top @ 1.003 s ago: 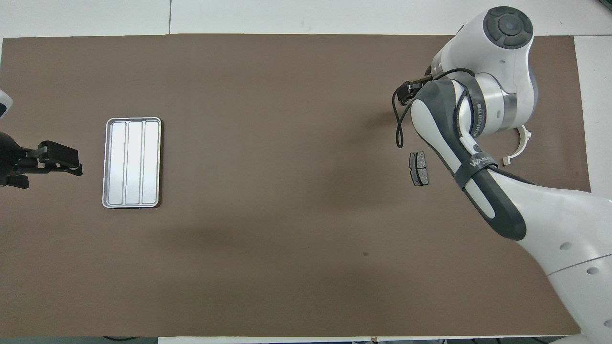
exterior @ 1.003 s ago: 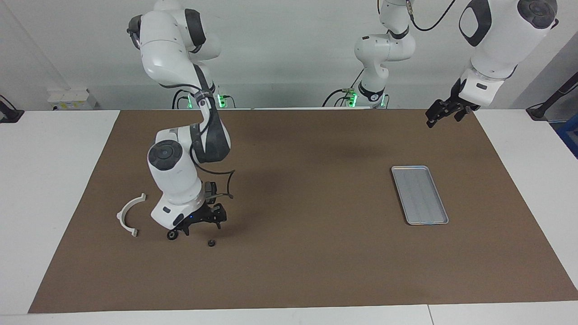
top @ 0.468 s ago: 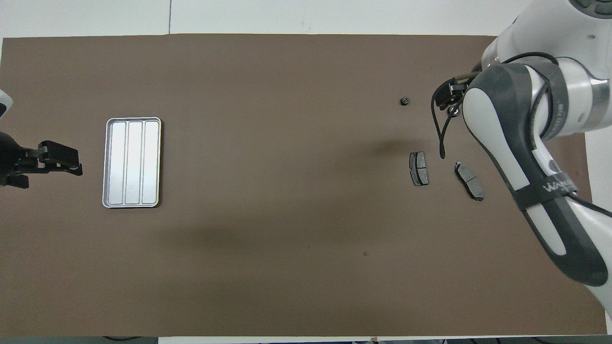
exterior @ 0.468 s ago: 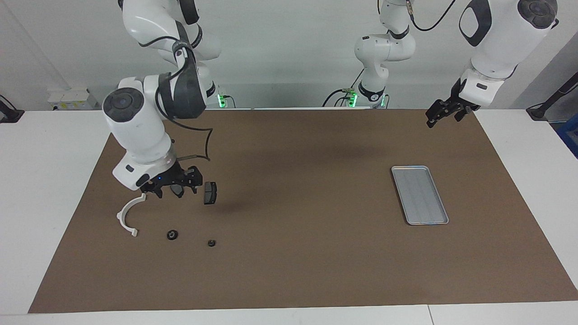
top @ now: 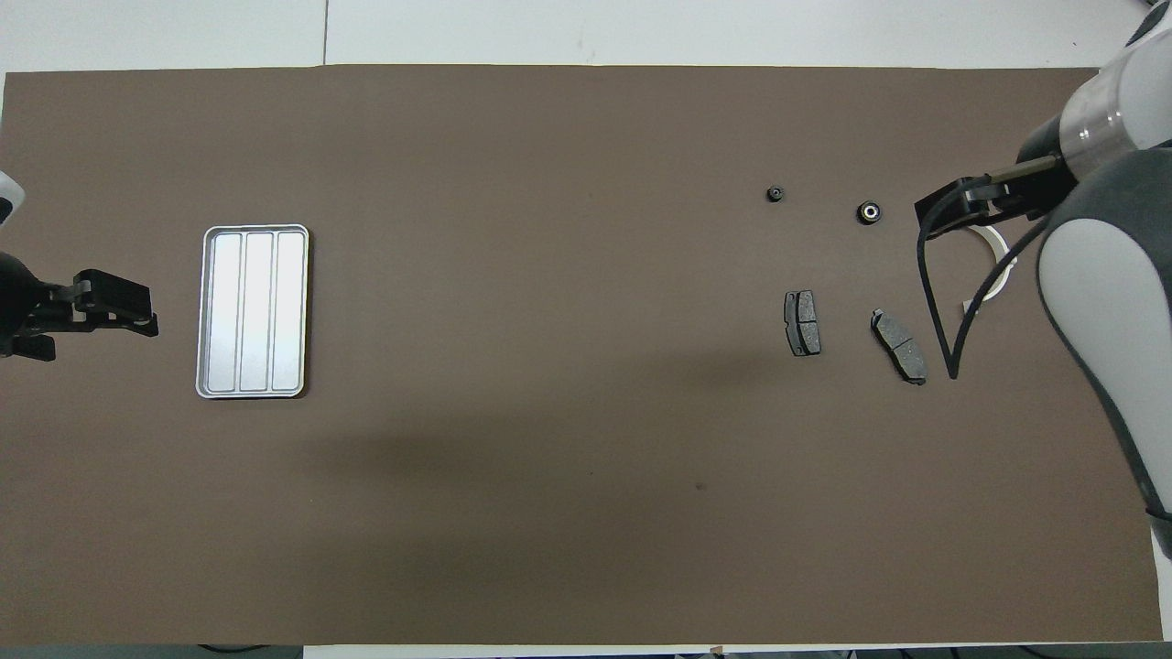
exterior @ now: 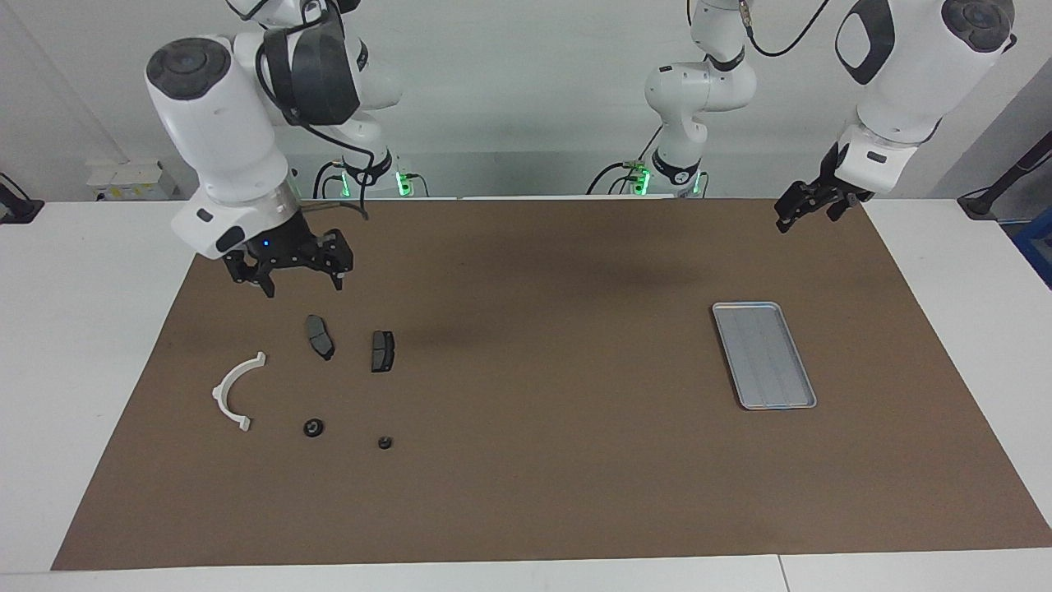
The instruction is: Place bearing gear from tray to pile
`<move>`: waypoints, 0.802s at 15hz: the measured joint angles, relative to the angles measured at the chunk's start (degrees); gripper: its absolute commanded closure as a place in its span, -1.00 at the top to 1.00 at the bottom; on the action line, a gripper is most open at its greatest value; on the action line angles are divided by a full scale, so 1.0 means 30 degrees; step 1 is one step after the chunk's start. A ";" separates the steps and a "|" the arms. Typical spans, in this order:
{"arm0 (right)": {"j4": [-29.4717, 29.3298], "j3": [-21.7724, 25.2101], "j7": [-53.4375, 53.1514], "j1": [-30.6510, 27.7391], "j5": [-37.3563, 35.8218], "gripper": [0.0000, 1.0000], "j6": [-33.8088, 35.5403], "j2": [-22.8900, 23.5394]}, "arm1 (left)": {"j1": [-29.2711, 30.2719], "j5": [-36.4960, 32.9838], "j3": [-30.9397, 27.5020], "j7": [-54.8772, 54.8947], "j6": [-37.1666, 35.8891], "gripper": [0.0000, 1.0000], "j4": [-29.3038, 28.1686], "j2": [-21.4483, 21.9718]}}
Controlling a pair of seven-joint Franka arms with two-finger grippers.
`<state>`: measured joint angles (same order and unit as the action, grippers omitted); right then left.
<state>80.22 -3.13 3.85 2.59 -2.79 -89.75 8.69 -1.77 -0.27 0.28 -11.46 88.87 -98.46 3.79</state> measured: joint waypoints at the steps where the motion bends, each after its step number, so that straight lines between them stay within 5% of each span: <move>1: 0.0086 0.0006 0.0484 -0.0292 0.0060 1.00 0.0106 -0.0247 | 0.0000 0.0000 0.0000 0.0000 0.0000 1.00 0.0000 0.0000; 12: 0.4159 0.1063 0.1386 -0.0663 0.0807 1.00 0.0063 -0.3716 | 0.0000 0.0000 0.0000 0.0000 -0.0002 1.00 0.0000 0.0002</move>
<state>92.70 0.06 8.01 0.60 -0.37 -89.56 -2.46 -1.77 -0.27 0.28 -11.46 88.87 -98.46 3.80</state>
